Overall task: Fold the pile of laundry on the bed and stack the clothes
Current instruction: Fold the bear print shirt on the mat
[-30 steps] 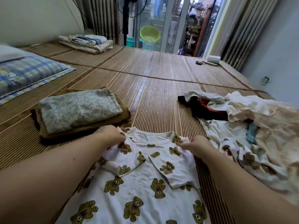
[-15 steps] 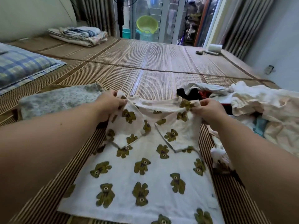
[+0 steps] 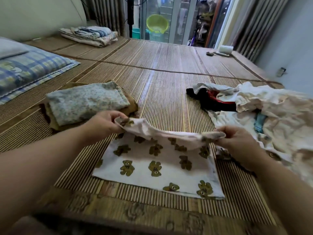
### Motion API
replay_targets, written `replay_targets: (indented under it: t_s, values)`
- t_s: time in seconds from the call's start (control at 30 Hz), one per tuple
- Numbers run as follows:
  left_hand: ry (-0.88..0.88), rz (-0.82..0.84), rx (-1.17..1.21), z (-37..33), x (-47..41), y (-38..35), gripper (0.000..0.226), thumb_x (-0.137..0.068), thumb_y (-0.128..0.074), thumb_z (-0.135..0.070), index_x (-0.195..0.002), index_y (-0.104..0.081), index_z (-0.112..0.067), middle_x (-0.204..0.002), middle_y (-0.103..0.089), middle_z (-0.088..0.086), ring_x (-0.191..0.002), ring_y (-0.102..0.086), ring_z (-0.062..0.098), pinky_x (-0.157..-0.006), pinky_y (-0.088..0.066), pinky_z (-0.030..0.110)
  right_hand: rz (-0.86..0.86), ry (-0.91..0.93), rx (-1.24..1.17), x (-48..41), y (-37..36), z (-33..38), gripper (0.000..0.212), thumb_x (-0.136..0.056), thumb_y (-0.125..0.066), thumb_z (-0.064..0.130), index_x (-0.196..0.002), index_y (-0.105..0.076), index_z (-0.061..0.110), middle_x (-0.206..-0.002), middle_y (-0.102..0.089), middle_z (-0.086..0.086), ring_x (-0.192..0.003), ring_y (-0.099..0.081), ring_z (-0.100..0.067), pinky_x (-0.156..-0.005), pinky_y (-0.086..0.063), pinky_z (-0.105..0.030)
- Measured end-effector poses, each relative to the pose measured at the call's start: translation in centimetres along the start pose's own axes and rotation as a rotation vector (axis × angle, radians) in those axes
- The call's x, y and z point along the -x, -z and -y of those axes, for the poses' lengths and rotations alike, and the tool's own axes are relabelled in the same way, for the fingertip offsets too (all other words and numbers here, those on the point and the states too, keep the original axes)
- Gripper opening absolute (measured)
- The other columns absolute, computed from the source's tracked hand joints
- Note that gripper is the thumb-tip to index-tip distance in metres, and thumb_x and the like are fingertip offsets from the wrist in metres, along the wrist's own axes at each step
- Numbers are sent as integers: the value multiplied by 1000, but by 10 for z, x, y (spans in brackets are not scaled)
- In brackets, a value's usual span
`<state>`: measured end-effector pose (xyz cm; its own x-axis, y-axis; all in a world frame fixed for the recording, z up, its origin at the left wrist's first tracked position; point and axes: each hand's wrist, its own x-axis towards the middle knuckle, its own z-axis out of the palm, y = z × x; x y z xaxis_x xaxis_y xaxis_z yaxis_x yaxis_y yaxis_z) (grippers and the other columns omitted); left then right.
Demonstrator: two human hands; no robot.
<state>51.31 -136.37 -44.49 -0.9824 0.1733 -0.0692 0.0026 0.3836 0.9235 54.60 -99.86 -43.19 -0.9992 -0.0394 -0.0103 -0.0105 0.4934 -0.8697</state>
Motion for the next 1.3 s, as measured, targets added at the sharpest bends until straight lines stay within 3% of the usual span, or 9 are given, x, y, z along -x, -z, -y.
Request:
replay_targets:
  t_s: [0.1, 0.2, 0.37, 0.5, 0.73, 0.93, 1.03, 1.13, 1.3]
  values:
    - [46, 65, -338, 24, 29, -7, 34, -80, -69, 6, -63, -66, -23, -63, -67, -10, -59, -59, -6, -58, -46, 9, 99, -67, 293, 40, -14, -11, 14, -88, -64, 6, -79, -66, 16, -75, -65, -2, -61, -56, -4, -56, -42, -17]
    - [105, 186, -701, 41, 43, -13, 37, -78, -59, 1, -62, -67, -32, -97, -70, -10, -90, -64, 5, -84, -54, 29, 206, -187, 547, 64, -31, -17, 20, -89, -57, 7, -86, -70, 22, -85, -67, 7, -73, -61, -1, -55, -46, -13]
    - [-11, 252, -805, 40, 61, -17, 40, -80, -63, -11, -105, -64, -43, -113, -58, -18, -103, -54, 1, -92, -46, 24, 56, -189, 587, 82, -67, -2, 31, -99, -41, 35, -117, -64, 23, -118, -65, 0, -100, -56, -15, -87, -46, -31]
    - [-96, 184, -960, 40, 67, -24, 32, -90, -58, -35, -120, -63, -41, -114, -58, -17, -105, -50, 3, -90, -46, 27, 172, -227, 864, 62, -106, -17, 55, -95, -26, 62, -145, -32, 40, -158, -23, -9, -146, -17, -27, -110, -31, -50]
    - [-273, 142, -1191, 36, 68, -54, 51, -87, -38, -71, -106, -70, -36, -87, -62, -14, -84, -54, 8, -72, -35, 29, 360, -149, 1105, -22, -83, -32, 62, -95, -25, 63, -149, 2, 48, -161, 14, -2, -147, 15, -28, -113, 2, -61]
    - [-370, 395, -996, 10, 77, -95, 45, -92, -45, -59, -123, -63, -32, -108, -65, -10, -103, -49, 10, -89, -43, 33, 151, -70, 1296, -73, -75, -19, 64, -98, -39, 50, -152, -8, 39, -163, 1, -5, -149, 4, -31, -118, -2, -57]
    - [-373, 378, -913, 5, 70, -96, 40, -94, -47, -53, -129, -58, -36, -119, -64, -13, -112, -45, 8, -96, -43, 35, 20, 117, 1033, -44, -85, -11, 50, -97, -50, 35, -145, -37, 31, -152, -38, -2, -139, -35, -21, -114, -29, -47]
    - [-269, 297, -887, 13, 58, -72, 45, -90, -51, -55, -132, -54, -41, -134, -55, -17, -126, -36, 9, -104, -38, 37, 111, 217, 651, 13, -103, 3, 30, -94, -59, 25, -123, -63, 24, -121, -66, 5, -101, -60, -4, -91, -47, -19]
    - [-70, 386, -964, 32, 56, -38, 60, -79, -53, -43, -138, -43, -49, -152, -32, -22, -141, -21, 9, -118, -21, 42, 317, 248, 614, 78, -123, 13, 46, -82, -60, 61, -119, -64, 35, -116, -64, 17, -104, -55, 2, -95, -45, -21]
